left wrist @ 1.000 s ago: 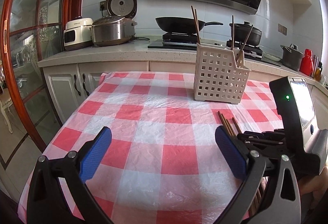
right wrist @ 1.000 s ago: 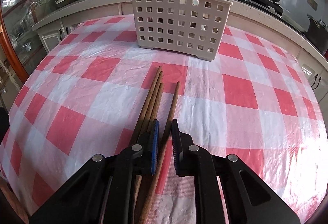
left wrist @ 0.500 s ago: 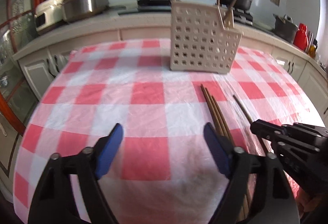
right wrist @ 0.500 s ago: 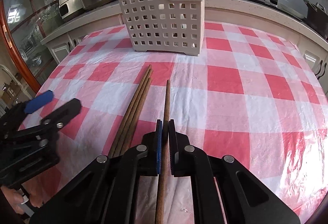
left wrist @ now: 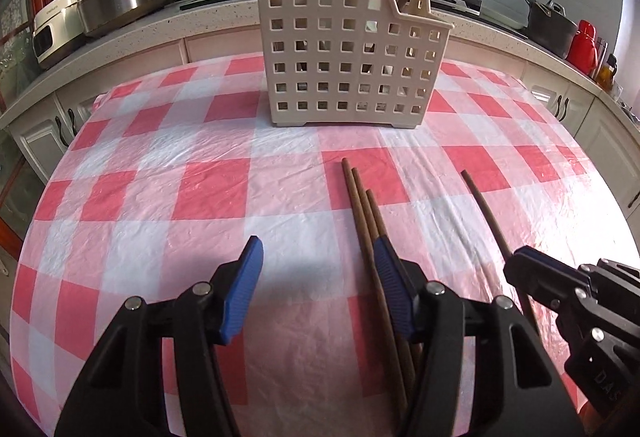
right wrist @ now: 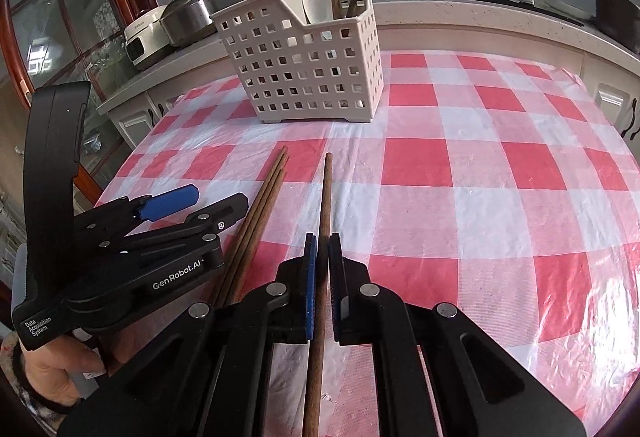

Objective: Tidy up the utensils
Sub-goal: 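Grasp a chopstick with the right tool while the left tool grasps another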

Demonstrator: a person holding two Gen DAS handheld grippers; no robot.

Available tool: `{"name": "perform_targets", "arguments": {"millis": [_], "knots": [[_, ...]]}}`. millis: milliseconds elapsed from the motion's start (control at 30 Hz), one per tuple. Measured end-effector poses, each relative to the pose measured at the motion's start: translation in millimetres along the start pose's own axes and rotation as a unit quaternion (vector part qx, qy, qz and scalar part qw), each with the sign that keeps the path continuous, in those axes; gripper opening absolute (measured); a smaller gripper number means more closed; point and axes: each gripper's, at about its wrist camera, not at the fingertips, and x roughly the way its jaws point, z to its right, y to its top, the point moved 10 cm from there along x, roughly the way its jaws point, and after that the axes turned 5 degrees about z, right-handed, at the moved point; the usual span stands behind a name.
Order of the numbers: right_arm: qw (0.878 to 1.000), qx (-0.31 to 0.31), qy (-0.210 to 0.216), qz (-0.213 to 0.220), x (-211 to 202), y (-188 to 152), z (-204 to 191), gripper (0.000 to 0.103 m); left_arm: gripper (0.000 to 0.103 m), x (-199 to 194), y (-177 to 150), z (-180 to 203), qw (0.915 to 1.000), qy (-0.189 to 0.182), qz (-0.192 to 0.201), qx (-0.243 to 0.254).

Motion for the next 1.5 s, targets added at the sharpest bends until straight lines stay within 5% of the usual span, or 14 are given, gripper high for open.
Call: {"name": "perform_targets", "arguments": {"millis": [300, 433, 933, 1300, 1433, 1500], "knots": [[1.0, 0.008, 0.009, 0.006, -5.1, 2.8, 5.7, 0.007, 0.054, 8.5, 0.0, -1.8, 0.9998, 0.005, -0.011, -0.013], [1.0, 0.01, 0.01, 0.006, -5.0, 2.8, 6.9, 0.007, 0.038, 10.5, -1.4, -6.4, 0.9995, 0.008, -0.019, -0.022], [1.0, 0.013, 0.01, 0.006, -5.2, 2.6, 7.0, 0.007, 0.038, 11.3, 4.6, 3.2, 0.9996, -0.006, -0.015, -0.024], [1.0, 0.016, 0.009, 0.004, -4.8, 1.0, 9.5, 0.007, 0.042, 18.7, 2.5, 5.1, 0.9997, 0.018, -0.017, 0.005], [1.0, 0.013, 0.009, 0.003, -4.1, 0.5, 8.1, 0.007, 0.008, 17.8, 3.6, 11.8, 0.9996, 0.003, -0.021, 0.021], [1.0, 0.012, 0.008, 0.004, -4.5, 0.9, 7.8, 0.007, 0.007, 17.5, 3.5, 15.8, 0.9995, -0.011, -0.023, 0.02]]}}
